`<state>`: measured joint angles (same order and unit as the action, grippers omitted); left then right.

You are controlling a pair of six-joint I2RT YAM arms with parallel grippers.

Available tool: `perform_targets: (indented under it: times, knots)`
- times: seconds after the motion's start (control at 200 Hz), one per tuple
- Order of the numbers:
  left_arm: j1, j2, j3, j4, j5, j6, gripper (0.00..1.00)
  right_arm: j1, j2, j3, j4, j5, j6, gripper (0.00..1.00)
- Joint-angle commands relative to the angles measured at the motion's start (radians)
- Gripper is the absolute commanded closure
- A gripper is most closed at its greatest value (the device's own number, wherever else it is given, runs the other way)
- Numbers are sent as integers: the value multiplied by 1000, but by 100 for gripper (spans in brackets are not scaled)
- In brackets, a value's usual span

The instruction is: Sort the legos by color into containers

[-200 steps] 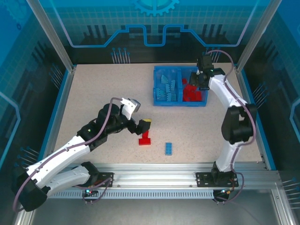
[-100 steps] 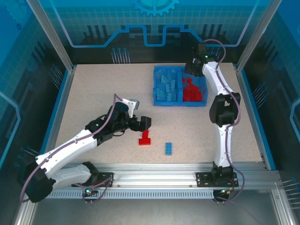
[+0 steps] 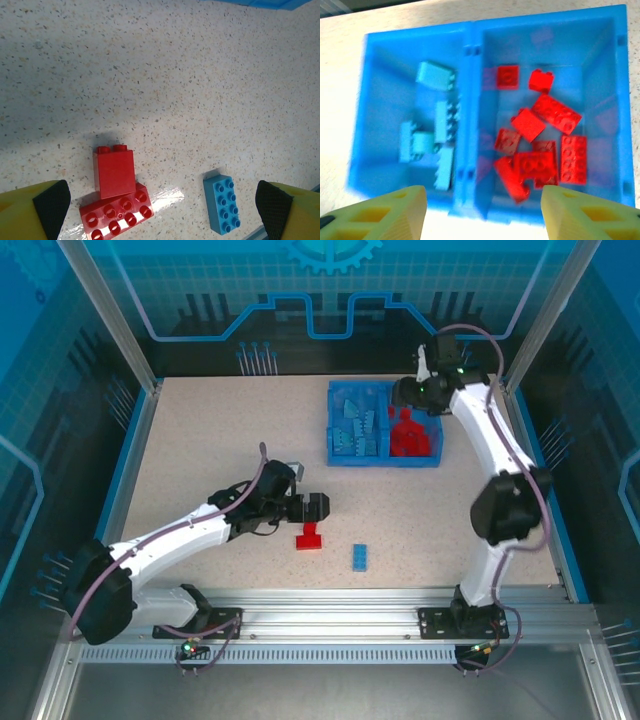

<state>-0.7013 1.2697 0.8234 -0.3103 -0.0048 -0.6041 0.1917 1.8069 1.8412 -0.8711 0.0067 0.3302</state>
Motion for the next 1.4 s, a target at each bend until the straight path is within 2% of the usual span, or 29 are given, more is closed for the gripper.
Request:
perform_targets:
  times: [0.0, 0.085, 0.17, 0.31, 0.38, 0.475, 0.605, 0.705, 0.81, 0.97, 1.181, 1.396]
  knots:
    - [-32, 18, 44, -25, -26, 15, 1, 106, -222, -234, 40, -51, -21, 33]
    - [-82, 38, 79, -35, -36, 78, 1, 176, -384, -433, 61, -1, 25, 30]
    - [-144, 86, 129, -55, -39, 76, 1, 195, -522, -591, 45, 4, 108, 30]
    - [-276, 189, 207, -90, -104, -43, 2, 199, -719, -751, -10, 62, 171, 28]
    - [-326, 244, 243, -121, -149, -128, 3, 189, -791, -789, -41, 111, 184, 24]
    - [-376, 326, 277, -149, -178, -224, 5, 160, -854, -815, -56, 111, 183, 20]
    - [-434, 412, 314, -192, -228, -325, 7, 119, -883, -824, -59, 86, 157, 17]
    - [-445, 459, 308, -175, -235, -386, 10, 94, -881, -812, -65, 62, 128, 16]
    - [-446, 515, 344, -192, -229, -400, 19, 83, -873, -802, -77, 48, 108, 15]
    - [-456, 610, 457, -333, -269, -403, 23, 77, -890, -814, -83, 44, 111, 13]
    - [-455, 675, 483, -332, -234, -387, 37, 72, -916, -839, -78, 32, 126, 12]
    - [-450, 685, 488, -345, -234, -375, 58, 72, -902, -842, -79, 8, 127, 11]
